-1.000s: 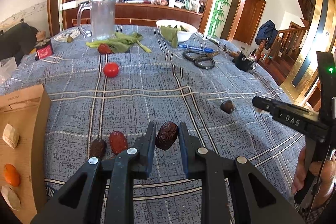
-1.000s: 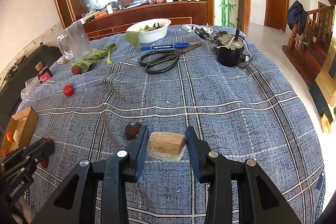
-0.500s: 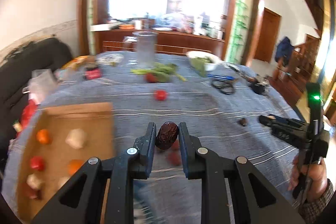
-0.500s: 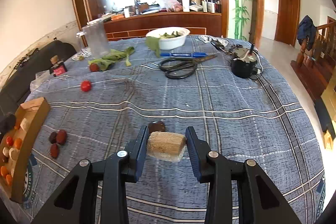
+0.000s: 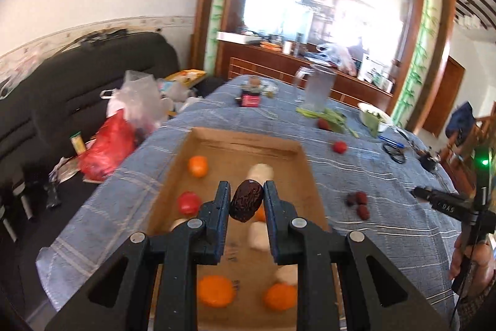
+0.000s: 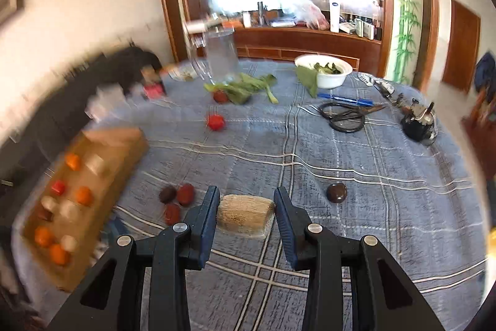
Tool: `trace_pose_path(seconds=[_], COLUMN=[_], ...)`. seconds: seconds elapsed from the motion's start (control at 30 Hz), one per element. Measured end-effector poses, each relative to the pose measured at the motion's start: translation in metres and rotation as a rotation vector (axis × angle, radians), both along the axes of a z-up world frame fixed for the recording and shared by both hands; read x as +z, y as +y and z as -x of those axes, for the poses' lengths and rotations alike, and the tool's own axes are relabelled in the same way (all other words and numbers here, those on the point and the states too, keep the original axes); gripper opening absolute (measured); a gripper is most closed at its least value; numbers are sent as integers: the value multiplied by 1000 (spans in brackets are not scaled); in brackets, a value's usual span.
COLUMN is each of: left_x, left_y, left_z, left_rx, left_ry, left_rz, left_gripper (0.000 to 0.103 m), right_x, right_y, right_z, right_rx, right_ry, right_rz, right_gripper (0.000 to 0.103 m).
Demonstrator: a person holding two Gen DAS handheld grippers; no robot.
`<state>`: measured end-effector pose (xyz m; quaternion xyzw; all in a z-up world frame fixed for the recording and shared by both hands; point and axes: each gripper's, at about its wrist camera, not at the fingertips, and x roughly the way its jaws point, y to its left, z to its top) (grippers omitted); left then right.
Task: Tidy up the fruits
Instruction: 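Carry the date and cube into the tray and open both grippers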
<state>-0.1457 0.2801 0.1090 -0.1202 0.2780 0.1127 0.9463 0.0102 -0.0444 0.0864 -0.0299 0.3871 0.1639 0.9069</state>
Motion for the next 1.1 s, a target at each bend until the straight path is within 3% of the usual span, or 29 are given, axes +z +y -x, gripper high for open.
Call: trace_pose_path(seconds=[0.1,0.2,0.47,0.6,0.87,0.9,1.0,1.1], left_x=[-8,-18,-42,-52,-61,-60,-52,-43], left_y=[20,33,53,55,52,52,50,48], left_z=[9,14,8,0,-3,-3,4,11], left_rx=[23,44,63,52,37,35,44,45], left_ry=[8,24,89,146,158,155,123,94], left_rz=[25,33,44,37,53,56,51,52], left_gripper=[21,21,21,21,21,27,56,59], right_x=[-12,-5,5,-15,-46,-48,-48,-42], right_y=[13,45,162,205,240,241,239,234], right_z=[2,21,76,85,94,95,95,96], right_rx=[11,78,357,408,453,452,449,441], right_ry=[79,74,96,135,175,173,176,156], right_rz=[-66,-81,-119,-81,-17,-13,-20,-42], right_gripper=[39,39,40,40,40,40,43,55])
